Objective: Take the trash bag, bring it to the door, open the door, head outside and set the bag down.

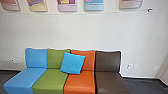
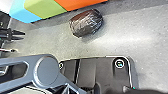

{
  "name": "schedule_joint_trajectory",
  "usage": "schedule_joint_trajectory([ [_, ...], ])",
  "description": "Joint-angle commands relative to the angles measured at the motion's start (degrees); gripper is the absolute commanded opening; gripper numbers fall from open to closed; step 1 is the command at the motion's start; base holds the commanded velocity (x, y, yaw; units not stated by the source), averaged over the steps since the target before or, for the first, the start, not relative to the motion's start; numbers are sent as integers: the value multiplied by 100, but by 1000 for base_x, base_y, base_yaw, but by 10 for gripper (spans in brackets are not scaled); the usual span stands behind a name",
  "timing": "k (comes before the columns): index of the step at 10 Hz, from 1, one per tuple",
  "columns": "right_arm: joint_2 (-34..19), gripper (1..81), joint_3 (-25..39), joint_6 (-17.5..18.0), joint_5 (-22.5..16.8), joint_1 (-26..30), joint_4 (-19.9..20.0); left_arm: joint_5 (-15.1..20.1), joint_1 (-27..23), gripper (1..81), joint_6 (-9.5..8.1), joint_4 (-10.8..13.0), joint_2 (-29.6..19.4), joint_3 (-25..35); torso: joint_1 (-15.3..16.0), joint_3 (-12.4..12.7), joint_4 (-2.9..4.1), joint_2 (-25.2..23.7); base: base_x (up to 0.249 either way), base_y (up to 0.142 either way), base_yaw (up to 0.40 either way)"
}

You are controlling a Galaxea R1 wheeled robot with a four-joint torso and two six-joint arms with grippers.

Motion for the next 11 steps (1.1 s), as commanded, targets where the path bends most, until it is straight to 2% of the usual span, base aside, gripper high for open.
schedule_joint_trajectory([
  [1,-693,811,476,162,-712,747,52,328,-553,811,-19,-70,-179,59,358,-287,0,-555,0,0,0],
  [4,-842,811,581,162,-1064,1204,272,337,-773,811,-28,-105,-13,-3,754,-683,0,-1178,0,0,0],
  [5,-922,811,625,162,-1143,1310,325,389,-913,811,-45,-157,145,-212,879,-813,0,-1379,0,0,0],
  [7,-1044,811,722,162,-1196,1433,369,890,-1195,811,-37,-228,549,-800,1150,-1212,0,-1808,0,0,0],
  [11,-1325,811,907,285,-1204,1583,378,1190,-1608,811,-37,-237,1024,-1487,1678,-1987,0,-2634,0,0,0],
])
